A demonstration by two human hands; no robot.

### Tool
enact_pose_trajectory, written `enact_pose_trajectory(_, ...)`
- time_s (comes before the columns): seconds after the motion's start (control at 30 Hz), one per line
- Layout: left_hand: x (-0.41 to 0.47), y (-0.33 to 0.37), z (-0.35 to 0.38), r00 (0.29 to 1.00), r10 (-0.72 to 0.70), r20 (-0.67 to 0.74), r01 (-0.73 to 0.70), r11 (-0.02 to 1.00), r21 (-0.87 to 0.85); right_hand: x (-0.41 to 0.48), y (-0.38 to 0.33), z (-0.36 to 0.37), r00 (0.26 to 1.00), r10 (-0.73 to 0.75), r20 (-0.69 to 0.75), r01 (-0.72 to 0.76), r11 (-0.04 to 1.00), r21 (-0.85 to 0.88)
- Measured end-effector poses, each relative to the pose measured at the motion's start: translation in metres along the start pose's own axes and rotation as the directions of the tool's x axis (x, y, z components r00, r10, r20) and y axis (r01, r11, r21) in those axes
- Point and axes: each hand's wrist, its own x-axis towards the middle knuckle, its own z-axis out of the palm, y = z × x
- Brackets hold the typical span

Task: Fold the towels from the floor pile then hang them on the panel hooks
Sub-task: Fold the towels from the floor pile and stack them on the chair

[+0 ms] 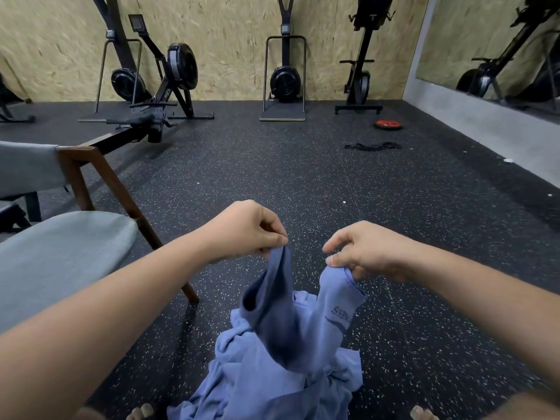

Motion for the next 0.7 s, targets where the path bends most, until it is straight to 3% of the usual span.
enact_pose_trajectory(0.17, -0.005, 0.016, 0.005, 0.990, 0.136, -0.043, -0.132, 0.988, 0.076, -0.016, -0.024, 0.010, 0.997, -0.070, 0.018, 0.062, 0.954, 0.295)
enact_pose_trajectory(0.47, -0.016, 0.035, 0.009, 0.950, 0.269, -0.157, -0.268, 0.963, 0.027, -0.024, -0.041, 0.019, 0.991, -0.110, 0.075, 0.051, 0.836, 0.547)
enact_pose_trajectory(0.53, -0.017, 0.036, 0.009, 0.945, 0.281, -0.170, -0.284, 0.959, 0.005, -0.026, -0.041, 0.019, 0.987, -0.152, 0.056, 0.095, 0.822, 0.562)
enact_pose_trajectory(0.7, -0.019, 0.040, 0.011, 0.921, 0.306, -0.243, -0.319, 0.947, -0.018, -0.026, -0.040, 0.022, 0.960, -0.271, -0.074, 0.277, 0.868, 0.412)
